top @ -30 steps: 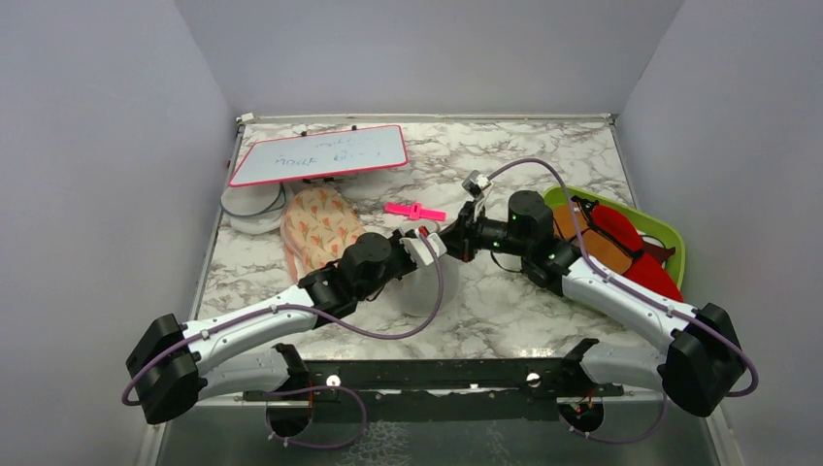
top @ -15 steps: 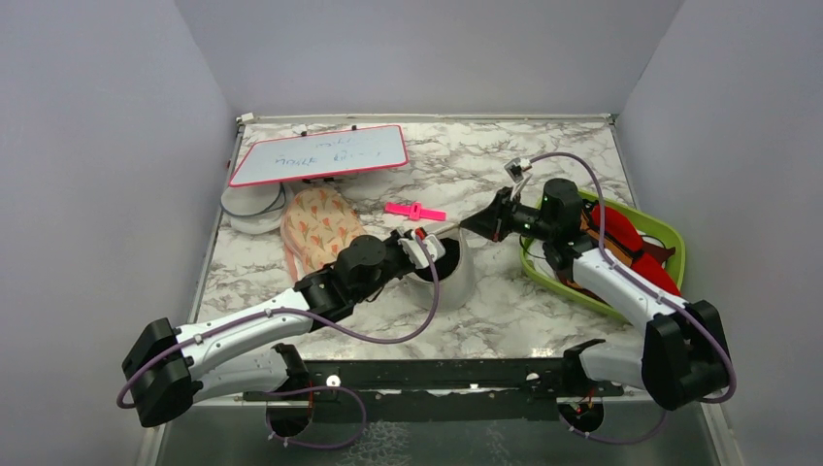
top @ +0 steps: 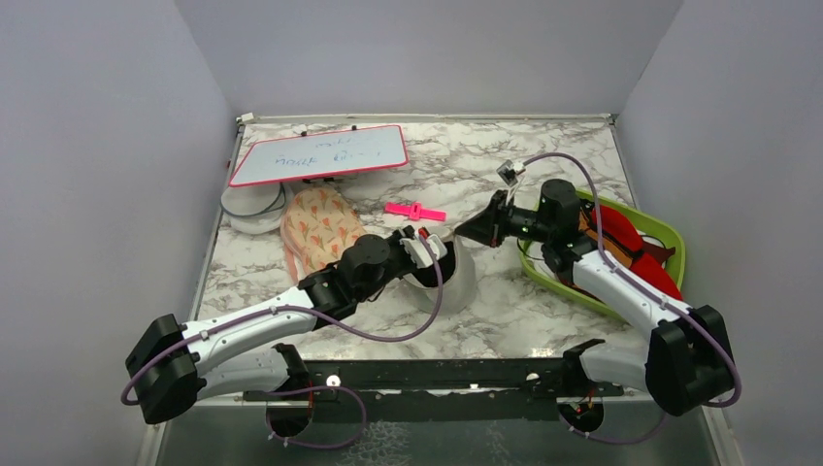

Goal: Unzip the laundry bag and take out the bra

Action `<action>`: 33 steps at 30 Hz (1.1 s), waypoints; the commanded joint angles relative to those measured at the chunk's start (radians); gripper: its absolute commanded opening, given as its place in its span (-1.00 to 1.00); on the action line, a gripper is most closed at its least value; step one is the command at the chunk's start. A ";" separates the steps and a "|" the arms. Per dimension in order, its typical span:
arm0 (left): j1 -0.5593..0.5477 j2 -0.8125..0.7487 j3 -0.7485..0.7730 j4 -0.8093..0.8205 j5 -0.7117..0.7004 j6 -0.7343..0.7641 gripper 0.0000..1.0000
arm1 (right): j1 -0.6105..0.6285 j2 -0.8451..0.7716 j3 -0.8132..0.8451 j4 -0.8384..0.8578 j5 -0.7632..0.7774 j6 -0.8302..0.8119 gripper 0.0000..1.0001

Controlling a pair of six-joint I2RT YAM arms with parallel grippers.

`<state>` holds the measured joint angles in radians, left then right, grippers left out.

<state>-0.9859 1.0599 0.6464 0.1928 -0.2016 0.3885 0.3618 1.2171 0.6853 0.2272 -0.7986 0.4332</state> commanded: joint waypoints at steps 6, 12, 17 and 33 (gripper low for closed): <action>-0.004 0.022 0.021 0.000 -0.034 -0.005 -0.32 | 0.168 -0.038 0.097 -0.064 0.063 -0.043 -0.98; -0.005 0.012 0.020 0.004 -0.037 -0.007 -0.35 | 0.258 -0.031 0.122 -0.094 0.120 -0.055 -0.99; -0.007 -0.001 0.011 0.011 -0.024 -0.006 -0.22 | 0.264 -0.047 0.124 -0.101 0.147 -0.053 -0.99; -0.014 -0.061 -0.016 0.047 -0.029 0.003 -1.00 | 0.187 -0.068 0.092 -0.097 0.242 -0.037 -0.98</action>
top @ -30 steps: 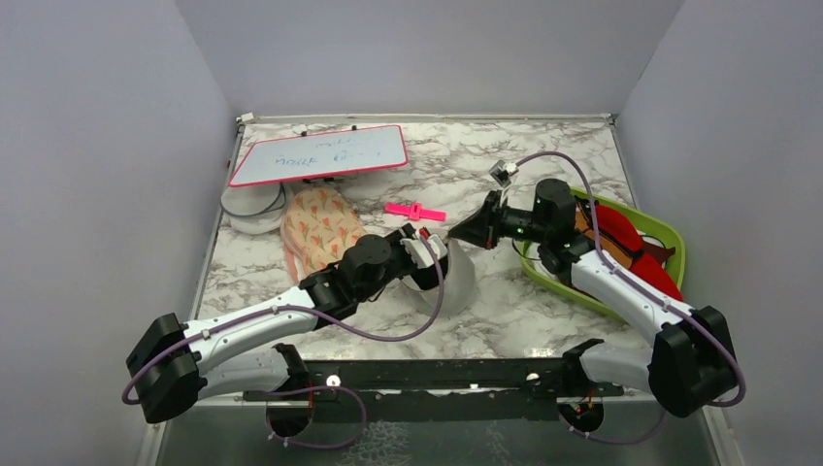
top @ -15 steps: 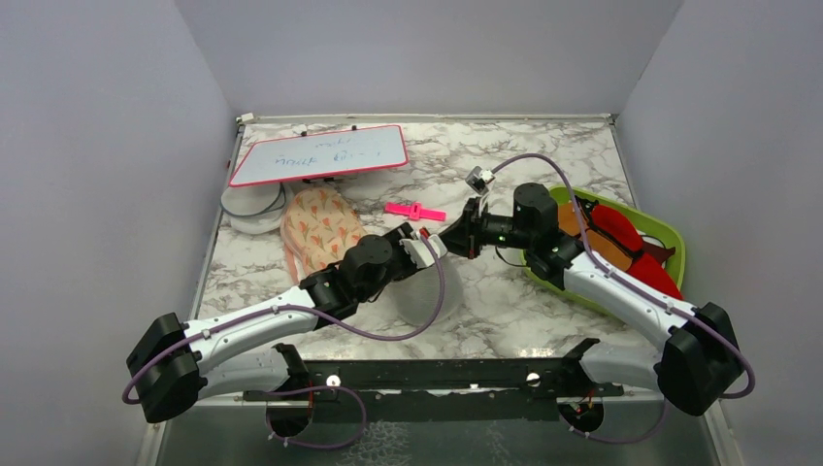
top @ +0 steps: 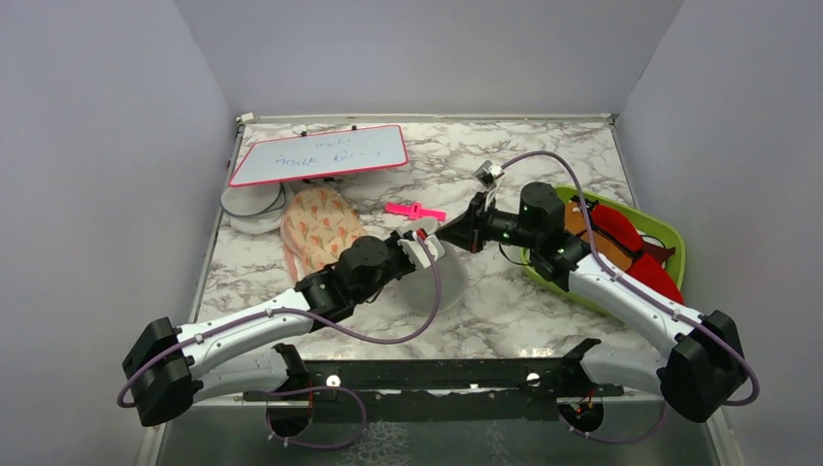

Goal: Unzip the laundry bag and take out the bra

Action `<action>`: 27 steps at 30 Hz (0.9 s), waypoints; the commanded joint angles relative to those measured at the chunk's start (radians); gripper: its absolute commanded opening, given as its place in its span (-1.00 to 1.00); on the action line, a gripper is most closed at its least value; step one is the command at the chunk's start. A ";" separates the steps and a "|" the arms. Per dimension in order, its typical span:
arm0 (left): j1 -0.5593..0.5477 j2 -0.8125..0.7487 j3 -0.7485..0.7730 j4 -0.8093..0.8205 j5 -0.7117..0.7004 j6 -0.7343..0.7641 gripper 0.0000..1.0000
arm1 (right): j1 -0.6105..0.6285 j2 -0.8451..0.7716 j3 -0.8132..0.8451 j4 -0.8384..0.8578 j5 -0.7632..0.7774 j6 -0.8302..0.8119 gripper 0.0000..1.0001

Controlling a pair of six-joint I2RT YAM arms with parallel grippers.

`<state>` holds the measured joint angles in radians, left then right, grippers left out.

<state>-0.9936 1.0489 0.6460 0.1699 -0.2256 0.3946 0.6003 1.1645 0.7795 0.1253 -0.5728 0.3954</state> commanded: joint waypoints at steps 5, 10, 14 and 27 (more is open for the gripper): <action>-0.008 -0.086 -0.029 0.088 -0.004 0.000 -1.00 | -0.217 0.017 -0.064 0.094 -0.137 0.077 -0.99; -0.011 -0.094 -0.032 0.092 -0.004 0.003 -1.00 | -0.276 0.063 -0.079 0.151 -0.226 0.118 -0.99; -0.011 -0.078 -0.024 0.085 -0.015 0.006 -1.00 | -0.272 0.071 -0.067 0.180 -0.305 0.118 -0.99; -0.013 -0.015 0.010 0.038 -0.035 0.006 -0.08 | -0.127 0.022 0.007 0.078 -0.258 0.056 -0.98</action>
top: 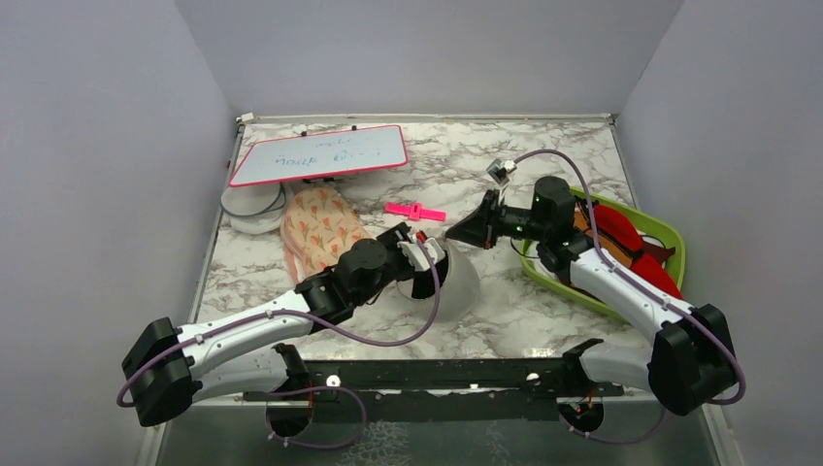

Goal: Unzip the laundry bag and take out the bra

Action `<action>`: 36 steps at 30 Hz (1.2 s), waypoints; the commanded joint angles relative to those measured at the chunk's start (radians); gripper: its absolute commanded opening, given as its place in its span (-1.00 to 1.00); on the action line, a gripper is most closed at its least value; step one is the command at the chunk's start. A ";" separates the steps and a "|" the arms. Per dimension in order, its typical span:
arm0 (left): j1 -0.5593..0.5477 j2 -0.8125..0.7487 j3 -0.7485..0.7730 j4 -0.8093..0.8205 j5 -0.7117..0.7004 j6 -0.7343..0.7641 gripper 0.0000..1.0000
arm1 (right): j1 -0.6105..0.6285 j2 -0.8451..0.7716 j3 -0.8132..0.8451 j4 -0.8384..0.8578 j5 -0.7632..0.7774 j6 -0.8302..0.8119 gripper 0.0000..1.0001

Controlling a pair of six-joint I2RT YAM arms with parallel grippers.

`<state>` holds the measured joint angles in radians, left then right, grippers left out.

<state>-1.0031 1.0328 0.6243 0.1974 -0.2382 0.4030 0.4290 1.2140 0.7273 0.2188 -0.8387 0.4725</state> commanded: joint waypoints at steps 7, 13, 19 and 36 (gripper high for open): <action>-0.006 -0.013 0.026 0.018 -0.021 -0.005 0.14 | 0.121 -0.020 0.091 -0.022 0.042 -0.008 -0.99; -0.008 -0.028 0.019 0.030 -0.036 0.000 -0.40 | 0.121 -0.041 0.078 -0.025 0.086 0.000 -0.99; -0.011 -0.036 0.019 0.029 -0.042 0.006 -0.94 | 0.100 -0.038 0.049 -0.016 0.099 -0.011 -0.99; -0.029 -0.086 0.021 0.019 -0.083 0.042 -1.00 | -0.116 0.215 0.030 0.072 -0.197 -0.050 -0.99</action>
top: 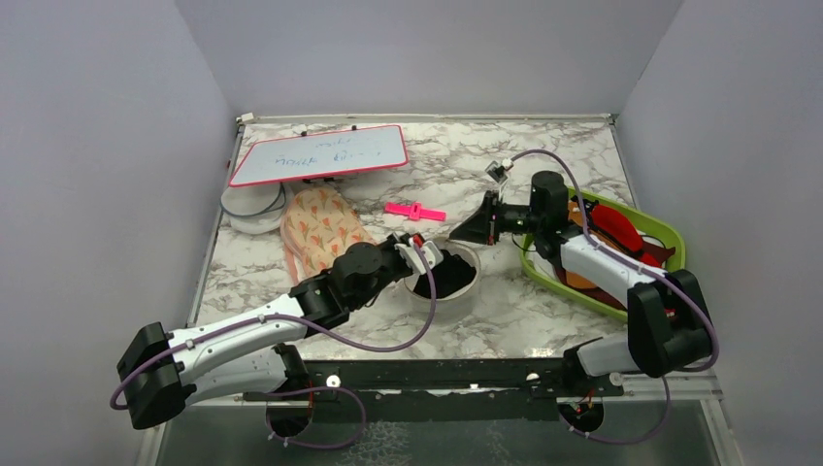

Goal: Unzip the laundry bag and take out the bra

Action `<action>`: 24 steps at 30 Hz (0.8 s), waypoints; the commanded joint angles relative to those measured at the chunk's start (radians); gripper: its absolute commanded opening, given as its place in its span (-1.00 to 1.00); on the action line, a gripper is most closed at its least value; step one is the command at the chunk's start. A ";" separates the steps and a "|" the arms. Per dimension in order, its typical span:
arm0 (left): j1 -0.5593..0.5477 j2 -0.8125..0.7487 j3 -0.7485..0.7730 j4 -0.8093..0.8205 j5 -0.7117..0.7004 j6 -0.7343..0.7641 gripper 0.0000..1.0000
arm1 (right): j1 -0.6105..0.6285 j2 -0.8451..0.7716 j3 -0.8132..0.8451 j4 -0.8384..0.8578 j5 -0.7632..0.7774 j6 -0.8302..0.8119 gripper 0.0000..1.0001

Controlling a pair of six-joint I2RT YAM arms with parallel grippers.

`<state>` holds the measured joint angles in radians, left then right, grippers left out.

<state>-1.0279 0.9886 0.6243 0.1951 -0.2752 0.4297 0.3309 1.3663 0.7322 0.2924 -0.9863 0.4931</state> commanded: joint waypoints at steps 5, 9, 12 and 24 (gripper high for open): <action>-0.011 -0.046 0.026 0.010 -0.068 0.018 -1.00 | -0.018 0.102 0.029 -0.027 -0.019 -0.101 -0.99; -0.012 -0.032 0.043 -0.007 -0.079 0.000 -1.00 | -0.018 0.095 0.059 -0.109 -0.001 -0.138 -0.94; -0.012 -0.011 0.071 -0.034 -0.111 -0.030 -1.00 | -0.019 0.066 0.107 -0.238 0.043 -0.198 -0.69; -0.012 0.035 0.180 -0.142 -0.211 -0.149 -1.00 | 0.072 -0.164 0.275 -0.707 0.335 -0.366 0.18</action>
<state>-1.0363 1.0164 0.7502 0.0780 -0.4370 0.3412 0.3466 1.2697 0.9543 -0.2344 -0.7677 0.1925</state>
